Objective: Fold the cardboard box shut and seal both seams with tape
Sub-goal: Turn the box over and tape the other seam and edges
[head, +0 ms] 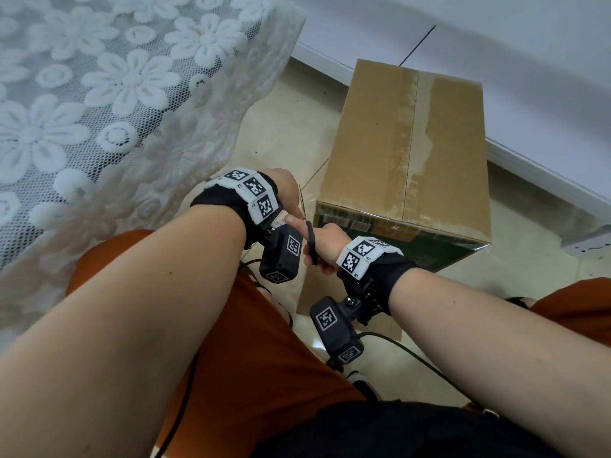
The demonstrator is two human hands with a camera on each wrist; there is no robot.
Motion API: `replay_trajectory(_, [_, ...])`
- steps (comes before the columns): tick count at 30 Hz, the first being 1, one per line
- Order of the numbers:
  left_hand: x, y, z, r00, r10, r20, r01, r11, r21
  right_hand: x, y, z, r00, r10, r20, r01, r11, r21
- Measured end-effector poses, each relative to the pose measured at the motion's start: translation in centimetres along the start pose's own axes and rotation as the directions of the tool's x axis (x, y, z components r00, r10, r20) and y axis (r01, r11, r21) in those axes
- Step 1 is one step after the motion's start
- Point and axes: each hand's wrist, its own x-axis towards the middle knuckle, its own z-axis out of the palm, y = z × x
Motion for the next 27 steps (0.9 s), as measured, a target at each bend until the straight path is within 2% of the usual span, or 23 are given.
replay_trajectory(5, [0.2,-0.1,0.2,1.000,0.020,-0.020,-0.021,0.999,-0.027,-0.1,-0.3,-0.3,1.000,-0.009,0.002,0.009,1.000,-0.005])
replay_trajectory(9, [-0.4,0.3,-0.1,1.000,0.005,-0.009,-0.004,0.998,0.068,-0.1,-0.2,-0.4,1.000,-0.018,0.010,0.018,1.000,0.007])
replay_trajectory(13, [-1.0,0.7,-0.4,1.000,0.011,-0.003,-0.011,0.997,0.076,-0.2,-0.2,-0.3,0.998,-0.007,0.060,0.006,1.000,0.026])
replay_trajectory(18, [-0.7,0.6,-0.5,1.000,0.027,0.014,-0.028,0.996,0.082,-0.3,-0.2,-0.4,0.999,-0.039,0.003,0.038,0.997,0.061])
replay_trajectory(24, [-0.9,0.7,-0.5,0.999,0.045,0.030,-0.047,0.996,0.079,0.2,0.1,-0.1,0.999,0.005,0.051,-0.004,1.000,-0.018])
replay_trajectory(27, [-1.0,0.6,-0.6,0.998,0.053,0.022,-0.054,0.998,0.044,0.2,0.2,-0.4,0.999,-0.026,0.022,0.025,0.999,0.033])
